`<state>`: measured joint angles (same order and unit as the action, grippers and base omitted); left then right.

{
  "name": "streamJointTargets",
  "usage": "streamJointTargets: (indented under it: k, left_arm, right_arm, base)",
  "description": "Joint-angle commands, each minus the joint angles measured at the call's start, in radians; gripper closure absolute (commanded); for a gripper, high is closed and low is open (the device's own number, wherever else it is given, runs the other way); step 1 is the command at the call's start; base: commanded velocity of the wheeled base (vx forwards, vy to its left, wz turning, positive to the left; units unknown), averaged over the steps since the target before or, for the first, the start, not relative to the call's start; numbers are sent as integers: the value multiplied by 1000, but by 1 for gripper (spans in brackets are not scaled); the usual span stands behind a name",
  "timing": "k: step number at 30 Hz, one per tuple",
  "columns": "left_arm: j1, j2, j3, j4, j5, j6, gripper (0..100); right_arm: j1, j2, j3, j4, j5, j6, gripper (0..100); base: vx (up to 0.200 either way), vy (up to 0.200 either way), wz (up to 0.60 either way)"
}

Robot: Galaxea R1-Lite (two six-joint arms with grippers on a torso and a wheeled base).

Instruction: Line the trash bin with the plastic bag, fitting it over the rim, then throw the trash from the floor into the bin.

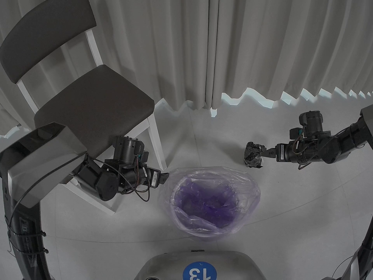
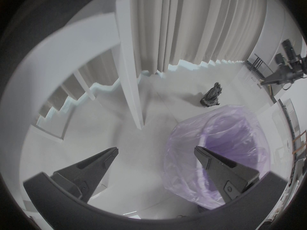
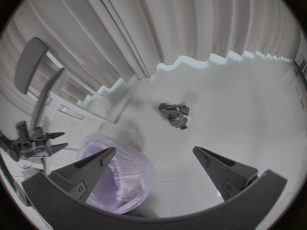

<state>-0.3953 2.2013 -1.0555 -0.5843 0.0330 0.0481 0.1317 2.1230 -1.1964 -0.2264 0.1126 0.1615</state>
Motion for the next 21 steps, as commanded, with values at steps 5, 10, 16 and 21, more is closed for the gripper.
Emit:
streamJointTargets:
  k: [5, 10, 16, 21]
  left_arm:
    - [-45, -155, 221, -169, -16, 4, 0]
    - [-71, -158, 295, -332, -18, -10, 0]
    - [-80, -146, 318, -368, -12, -5, 0]
    - [-65, -146, 319, -373, -12, -5, 0]
  right_arm:
    - [62, 175, -100, 50, -97, -62, 0]
    - [101, 198, -65, 48, -88, -59, 0]
    - [109, 247, -60, 41, -85, -60, 0]
    - [97, 348, -91, -2, -82, -68, 0]
  base:
    - [0, 0, 0]
    - [0, 0, 0]
    - [0, 0, 0]
    - [0, 0, 0]
